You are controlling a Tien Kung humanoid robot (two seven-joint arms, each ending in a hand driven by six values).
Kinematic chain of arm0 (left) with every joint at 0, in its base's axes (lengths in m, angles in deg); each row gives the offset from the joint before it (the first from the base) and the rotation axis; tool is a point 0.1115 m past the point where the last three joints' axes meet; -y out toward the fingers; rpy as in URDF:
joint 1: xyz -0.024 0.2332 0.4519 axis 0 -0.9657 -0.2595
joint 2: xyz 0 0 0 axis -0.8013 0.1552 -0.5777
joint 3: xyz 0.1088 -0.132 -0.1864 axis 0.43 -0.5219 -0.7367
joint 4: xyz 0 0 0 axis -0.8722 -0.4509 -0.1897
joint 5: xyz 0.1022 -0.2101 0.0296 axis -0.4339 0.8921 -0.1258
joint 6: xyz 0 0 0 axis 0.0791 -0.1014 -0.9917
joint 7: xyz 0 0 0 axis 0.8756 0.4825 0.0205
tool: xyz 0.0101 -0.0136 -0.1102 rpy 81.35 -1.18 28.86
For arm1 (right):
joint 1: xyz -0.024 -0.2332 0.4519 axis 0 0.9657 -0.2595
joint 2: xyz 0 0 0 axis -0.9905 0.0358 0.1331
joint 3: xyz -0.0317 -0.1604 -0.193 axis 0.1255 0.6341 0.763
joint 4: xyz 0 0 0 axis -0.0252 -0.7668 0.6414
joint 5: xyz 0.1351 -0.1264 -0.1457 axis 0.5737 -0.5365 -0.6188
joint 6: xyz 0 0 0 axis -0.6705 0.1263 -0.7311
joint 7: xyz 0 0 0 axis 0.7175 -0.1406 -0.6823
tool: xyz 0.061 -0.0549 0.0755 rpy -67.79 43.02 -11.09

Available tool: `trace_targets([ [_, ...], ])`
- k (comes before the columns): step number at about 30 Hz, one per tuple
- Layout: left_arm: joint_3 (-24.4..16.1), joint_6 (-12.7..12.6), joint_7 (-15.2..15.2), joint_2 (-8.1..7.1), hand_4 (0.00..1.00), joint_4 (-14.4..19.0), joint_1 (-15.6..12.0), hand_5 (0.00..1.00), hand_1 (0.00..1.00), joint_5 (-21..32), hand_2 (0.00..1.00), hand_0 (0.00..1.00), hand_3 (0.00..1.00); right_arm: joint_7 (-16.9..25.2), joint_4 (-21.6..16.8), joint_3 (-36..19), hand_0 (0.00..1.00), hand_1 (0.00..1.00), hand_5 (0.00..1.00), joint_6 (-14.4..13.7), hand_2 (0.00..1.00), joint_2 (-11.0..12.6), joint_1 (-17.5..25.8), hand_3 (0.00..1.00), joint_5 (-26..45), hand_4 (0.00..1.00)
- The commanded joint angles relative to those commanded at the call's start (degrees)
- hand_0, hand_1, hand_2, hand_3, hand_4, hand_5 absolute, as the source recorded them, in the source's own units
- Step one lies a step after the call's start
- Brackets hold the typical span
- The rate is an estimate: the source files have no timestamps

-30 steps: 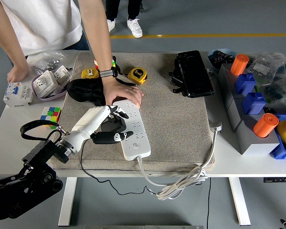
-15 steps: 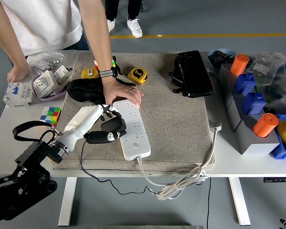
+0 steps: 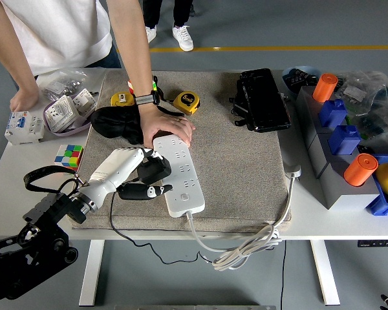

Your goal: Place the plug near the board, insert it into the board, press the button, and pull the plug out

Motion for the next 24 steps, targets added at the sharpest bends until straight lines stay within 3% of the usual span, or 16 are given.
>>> trace_targets([
  [24, 3.59, 1.38, 0.90, 2.69, 0.881, -1.97, 4.03, 0.479, 0.629, 0.23, 0.663, 0.464, 0.592, 0.28, 0.01, -0.25, 0.623, 0.675, 0.489, -0.01, 0.683, -0.08, 0.15, 0.575, 0.27, 0.851],
])
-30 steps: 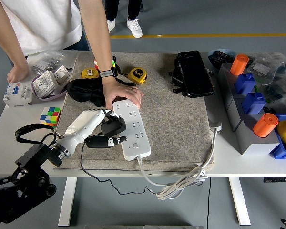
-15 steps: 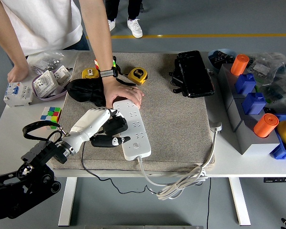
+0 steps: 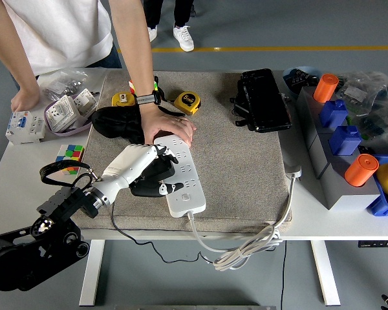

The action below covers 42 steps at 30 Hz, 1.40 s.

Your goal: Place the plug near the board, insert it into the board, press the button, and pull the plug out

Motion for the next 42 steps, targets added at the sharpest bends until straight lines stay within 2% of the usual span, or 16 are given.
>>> trace_targets([
  [5, 1.03, 0.93, 0.48, 0.51, 0.881, -0.32, 0.79, 0.479, 0.629, 0.08, 0.664, 0.466, 0.591, 0.05, -0.02, 0.05, 0.623, 0.677, 0.487, 0.03, 0.682, -0.06, -0.01, 0.574, 0.09, 0.850],
  [14, 1.11, 0.89, 0.35, 1.23, 0.882, -0.31, 1.57, 0.480, 0.627, 0.10, 0.663, 0.468, 0.590, 0.12, 0.00, 0.03, 0.623, 0.675, 0.487, 0.02, 0.683, -0.11, -0.06, 0.574, 0.19, 0.849],
  [19, -0.86, 0.35, -0.21, 0.49, 0.882, 1.57, 0.51, 0.480, 0.627, -0.04, 0.663, 0.468, 0.590, 0.11, 0.07, 0.00, 0.623, 0.675, 0.487, 0.04, 0.683, -0.09, 0.06, 0.574, 0.22, 0.849],
  [25, -3.92, -0.02, -0.59, -1.03, 0.884, 5.99, -1.33, 0.483, 0.626, 0.56, 0.661, 0.467, 0.588, 0.12, 0.05, -0.06, 0.623, 0.675, 0.485, 0.07, 0.682, -0.11, 0.24, 0.573, 0.16, 0.847],
  [26, -4.41, 0.25, -0.16, -1.50, 0.883, 7.10, -1.78, 0.483, 0.600, 0.74, 0.642, 0.447, 0.585, 0.14, 0.00, -0.11, 0.623, 0.675, 0.484, 0.06, 0.682, -0.07, 0.24, 0.572, 0.10, 0.847],
  [29, -5.47, 1.92, 2.19, -2.54, 0.883, 9.52, -2.73, 0.483, 0.600, 0.76, 0.642, 0.447, 0.585, 0.13, -0.03, -0.14, 0.623, 0.675, 0.484, 0.04, 0.682, 0.00, 0.27, 0.572, 0.02, 0.847],
  [31, -6.39, 3.92, 4.67, -3.50, 0.883, 11.51, -3.41, 0.483, 0.600, 0.49, 0.642, 0.447, 0.585, 0.12, -0.05, -0.25, 0.623, 0.675, 0.484, 0.04, 0.682, 0.06, 0.25, 0.572, -0.05, 0.847],
  [32, -6.73, 4.93, 5.90, -3.90, 0.884, 12.35, -3.65, 0.468, 0.489, 0.29, 0.553, 0.307, 0.591, 0.12, -0.03, -0.29, 0.622, 0.675, 0.484, 0.05, 0.682, 0.06, 0.27, 0.572, -0.04, 0.846],
  [37, -8.27, 11.16, 12.87, -6.59, 0.884, 16.94, -4.79, 0.468, 0.489, 1.20, 0.553, 0.307, 0.591, 0.05, 0.00, -0.55, 0.622, 0.675, 0.484, 0.11, 0.682, 0.15, 0.39, 0.572, -0.12, 0.846],
  [38, -8.55, 12.69, 14.58, -7.14, 0.867, 17.93, -4.98, 0.333, 0.304, 1.45, 0.317, 0.187, 0.618, 0.04, 0.01, -0.60, 0.622, 0.675, 0.483, 0.11, 0.682, 0.19, 0.41, 0.572, -0.13, 0.847],
  [42, -9.11, 18.14, 19.86, -8.66, 0.867, 20.54, -5.12, 0.333, 0.304, 1.64, 0.317, 0.187, 0.618, 0.02, 0.01, -0.66, 0.622, 0.675, 0.483, 0.15, 0.682, 0.31, 0.51, 0.572, -0.17, 0.847],
])
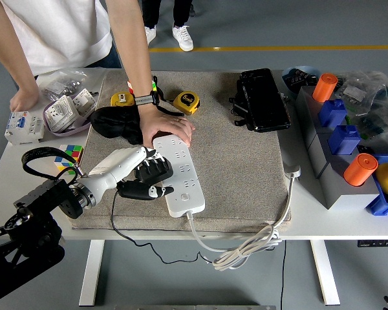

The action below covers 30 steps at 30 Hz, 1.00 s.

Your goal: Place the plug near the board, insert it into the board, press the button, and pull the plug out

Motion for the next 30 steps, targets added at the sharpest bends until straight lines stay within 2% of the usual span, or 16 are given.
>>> trace_targets([
  [1, 0.08, 1.28, 0.76, -0.27, 0.867, 0.35, 0.15, 0.333, 0.304, 0.05, 0.317, 0.187, 0.618, 0.00, 0.02, 0.02, 0.622, 0.675, 0.483, 0.01, 0.682, 0.02, 0.01, 0.572, 0.02, 0.847],
  [2, 0.15, 2.08, 1.11, -0.42, 0.802, 0.52, 0.26, 0.144, 0.134, 0.16, 0.168, 0.129, 0.649, 0.00, 0.04, 0.03, 0.623, 0.675, 0.483, 0.01, 0.682, 0.03, 0.01, 0.572, 0.03, 0.846],
  [5, 0.69, 4.84, 1.60, -0.98, 0.802, 1.18, 0.97, 0.144, 0.134, 1.00, 0.168, 0.129, 0.649, 0.02, -0.02, 0.13, 0.623, 0.675, 0.483, 0.03, 0.682, 0.08, -0.05, 0.572, 0.02, 0.846],
  [8, 1.26, 5.98, 1.43, -1.19, 0.802, 1.80, 1.60, 0.144, 0.134, 2.04, 0.168, 0.129, 0.649, 0.03, -0.04, 0.32, 0.623, 0.675, 0.483, 0.05, 0.682, 0.17, -0.13, 0.572, 0.07, 0.846],
  [9, 1.55, 6.38, 1.48, -1.22, 0.677, 1.98, 1.89, 0.002, 0.066, 2.72, 0.116, 0.076, 0.722, 0.02, -0.03, 0.42, 0.621, 0.675, 0.483, 0.05, 0.682, 0.21, -0.11, 0.571, 0.09, 0.847],
  [13, 2.95, 7.34, 1.80, -1.02, 0.677, 1.99, 3.57, 0.002, 0.066, 4.81, 0.116, 0.076, 0.722, -0.02, -0.02, 0.62, 0.621, 0.675, 0.483, 0.11, 0.682, 0.40, -0.24, 0.571, 0.13, 0.847],
  [14, 3.40, 7.66, 2.05, -0.84, 0.619, 1.84, 4.16, 0.002, 0.071, 5.09, 0.116, 0.064, 0.812, -0.04, 0.00, 0.67, 0.622, 0.675, 0.479, 0.12, 0.682, 0.43, -0.28, 0.572, 0.16, 0.848],
  [20, 4.82, 9.27, 2.91, 0.31, 0.619, 0.92, 6.70, 0.002, 0.071, 7.31, 0.116, 0.064, 0.812, -0.07, -0.07, 0.89, 0.622, 0.675, 0.479, 0.12, 0.682, 0.71, -0.45, 0.572, 0.15, 0.848],
  [21, 5.05, 9.73, 3.31, 0.62, 0.575, 0.53, 7.15, 0.002, 0.075, 7.49, 0.116, 0.062, 0.876, -0.06, -0.09, 0.93, 0.621, 0.675, 0.480, 0.12, 0.682, 0.76, -0.47, 0.572, 0.15, 0.849],
  [26, 6.14, 12.03, 5.07, 1.89, 0.560, -1.24, 8.62, 0.002, 0.078, 7.97, 0.117, 0.061, 0.876, -0.04, -0.15, 1.12, 0.621, 0.675, 0.481, 0.14, 0.682, 0.85, -0.54, 0.573, 0.20, 0.849],
  [30, 6.59, 14.49, 6.32, 2.16, 0.560, -1.48, 8.96, 0.002, 0.078, 8.71, 0.117, 0.061, 0.876, 0.00, -0.14, 1.08, 0.621, 0.675, 0.481, 0.15, 0.682, 0.84, -0.48, 0.573, 0.26, 0.849],
])
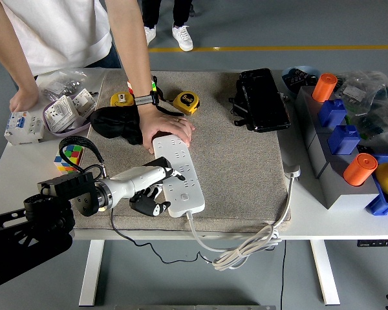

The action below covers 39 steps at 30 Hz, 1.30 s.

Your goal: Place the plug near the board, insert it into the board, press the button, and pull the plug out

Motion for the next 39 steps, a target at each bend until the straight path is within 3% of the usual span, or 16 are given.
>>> trace_targets([
  [9, 0.65, 1.74, 0.15, 0.02, 0.561, 0.11, 0.15, 0.002, 0.082, 1.00, 0.120, 0.060, 0.839, 0.02, 0.09, -0.27, 0.623, 0.675, 0.481, 0.01, 0.681, -0.06, 0.23, 0.572, 0.10, 0.850],
  [24, 2.38, 1.61, -0.56, 0.93, 0.559, -1.04, 1.16, 0.002, 0.083, 2.09, 0.120, 0.060, 0.837, 0.10, -0.03, -0.37, 0.622, 0.675, 0.482, -0.08, 0.681, -0.06, 0.28, 0.573, 0.18, 0.851],
  [39, 3.18, 2.10, 0.72, 1.36, 0.570, -3.17, 1.35, 0.002, 0.088, 1.28, 0.124, 0.059, 0.827, 0.13, 0.04, -0.45, 0.623, 0.675, 0.481, 0.00, 0.681, -0.08, 0.35, 0.574, 0.28, 0.852],
])
